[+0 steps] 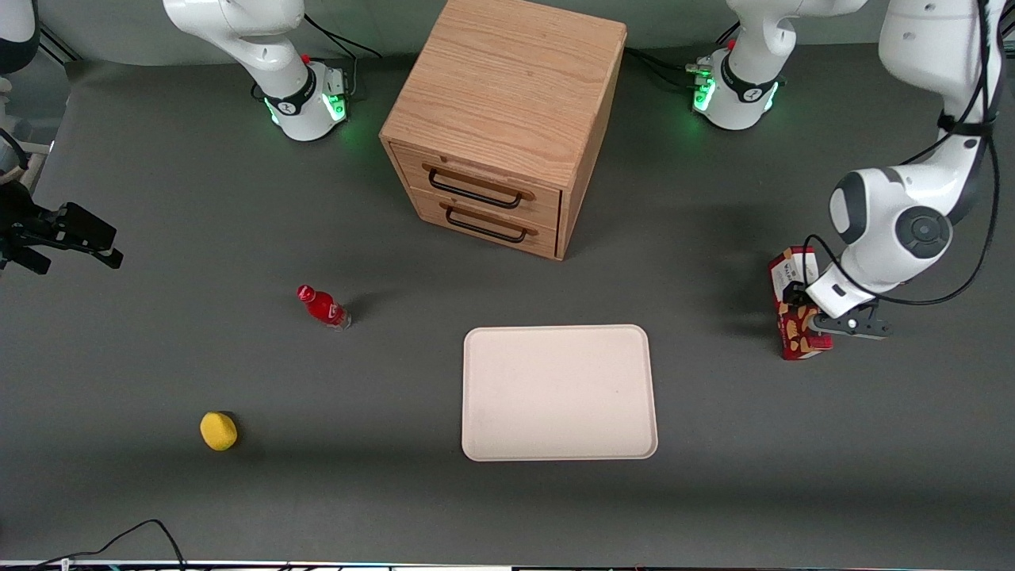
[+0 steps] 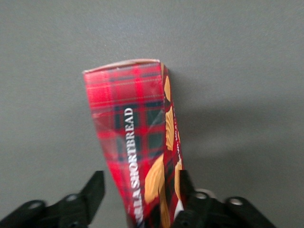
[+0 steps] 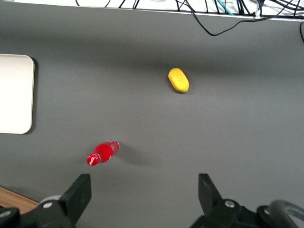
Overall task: Place red cookie box on tray
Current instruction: 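Close the left gripper on the red cookie box and lift it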
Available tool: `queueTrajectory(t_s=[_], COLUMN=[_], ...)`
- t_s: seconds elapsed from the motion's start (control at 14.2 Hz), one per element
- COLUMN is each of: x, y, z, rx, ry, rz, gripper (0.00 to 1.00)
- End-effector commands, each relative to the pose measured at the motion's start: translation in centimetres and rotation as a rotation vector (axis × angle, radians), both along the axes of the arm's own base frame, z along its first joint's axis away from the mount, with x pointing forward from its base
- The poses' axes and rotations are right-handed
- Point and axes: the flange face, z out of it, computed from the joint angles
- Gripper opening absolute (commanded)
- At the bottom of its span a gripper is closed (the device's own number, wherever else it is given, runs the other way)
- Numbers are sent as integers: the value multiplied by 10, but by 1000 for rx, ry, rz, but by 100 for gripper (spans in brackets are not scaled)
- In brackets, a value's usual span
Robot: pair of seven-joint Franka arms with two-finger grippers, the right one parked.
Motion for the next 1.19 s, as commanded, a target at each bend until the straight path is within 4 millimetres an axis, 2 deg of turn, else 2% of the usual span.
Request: queueTrajectory(t_s=[0.0,0.07,0.21,0.35,0.42,0.56,0.7,0.77,0.84,0.91,1.05,1.12], x=[1,1,1,4,10,30,53,60,63,66,75,88], y=[-2,-2,-3,-5,-7,-18,-59,-87,-122,-157,-249,-284], z=[16,20,41,80,113,198,287,319,338,339,295,267], rx=[-7,-10,-17,-40,-55,-67,-86,-103,-116,-123,-146,-179], ry=[-11,-5,10,41,64,133,162,169,166,162,168,108], rz=[-13,-10,-4,12,17,21,19,25,53,95,179,231], gripper=[0,0,0,0,0,0,0,0,0,0,0,0])
